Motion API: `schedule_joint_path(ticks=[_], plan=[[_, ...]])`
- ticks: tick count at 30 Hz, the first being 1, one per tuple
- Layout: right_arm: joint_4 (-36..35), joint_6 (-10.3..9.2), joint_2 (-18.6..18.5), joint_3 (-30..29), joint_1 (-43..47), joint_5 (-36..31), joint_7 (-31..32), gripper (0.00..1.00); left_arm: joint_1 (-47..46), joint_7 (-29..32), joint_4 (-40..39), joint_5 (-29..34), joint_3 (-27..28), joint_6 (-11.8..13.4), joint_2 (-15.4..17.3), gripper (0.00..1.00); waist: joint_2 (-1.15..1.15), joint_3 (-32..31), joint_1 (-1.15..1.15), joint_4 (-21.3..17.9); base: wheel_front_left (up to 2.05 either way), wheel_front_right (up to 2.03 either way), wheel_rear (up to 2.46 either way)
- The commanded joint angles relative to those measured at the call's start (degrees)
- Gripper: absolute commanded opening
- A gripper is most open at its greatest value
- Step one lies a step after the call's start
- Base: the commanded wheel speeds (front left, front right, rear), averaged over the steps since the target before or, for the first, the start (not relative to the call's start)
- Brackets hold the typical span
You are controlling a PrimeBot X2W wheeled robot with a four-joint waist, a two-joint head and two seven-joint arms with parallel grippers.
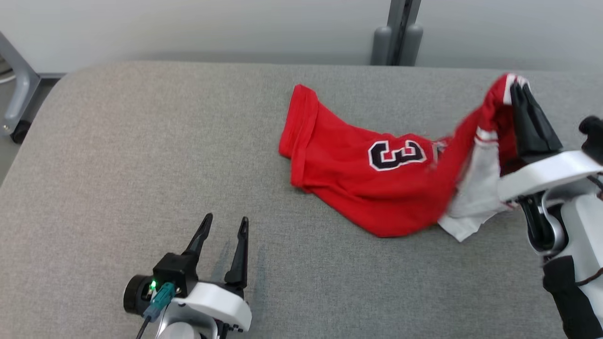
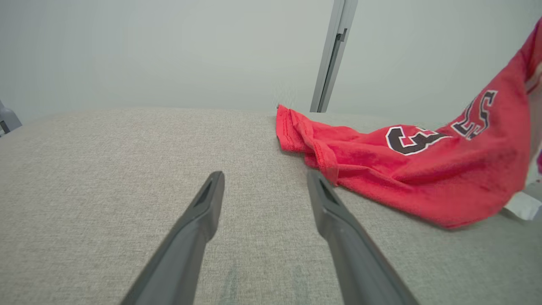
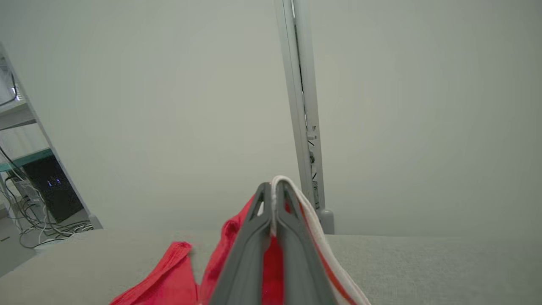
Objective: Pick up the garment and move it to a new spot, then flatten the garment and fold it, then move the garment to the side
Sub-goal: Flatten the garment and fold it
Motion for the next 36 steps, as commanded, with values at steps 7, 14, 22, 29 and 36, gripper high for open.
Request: schedule_joint_path(ticks=[7, 14, 22, 29, 36], plan=[[16.36, 0.0, -1.05, -3.25, -1.83, -3.73, -0.89, 1.0, -3.14, 0.02, 0.6, 0.5, -1.01, -0.43, 0.22, 1.0, 0.0, 3.82, 0.0, 0.5, 0.0, 0.0, 0.0], [18.06, 0.0, 0.37, -8.3, 0.59, -5.66, -1.07, 1.0, -2.87, 0.02, 0.97, 0.81, -0.82, -0.34, 0.23, 1.0, 0.0, 2.8, 0.0, -1.09, 0.0, 0.0, 0.0], [11.33, 0.0, 3.05, -8.72, 9.34, -5.15, -1.05, 1.0, -1.63, 0.02, 0.91, 1.02, -0.85, -0.85, 0.23, 1.0, 0.0, 1.69, 0.0, -2.71, 0.0, 0.0, 0.0], [8.14, 0.0, 5.27, -3.85, 14.08, -3.71, -1.04, 1.0, -1.25, 0.02, 1.07, 0.42, -1.56, -0.76, 0.23, 1.0, 0.0, 1.59, 0.0, -3.23, 0.0, 0.0, 0.0], [11.13, 0.0, 5.88, -0.69, 12.64, -4.65, -1.05, 1.0, -1.98, 0.02, 0.89, 0.05, -1.72, -0.7, 0.22, 1.0, 0.0, 3.37, 0.0, -1.67, 0.0, 0.0, 0.0]])
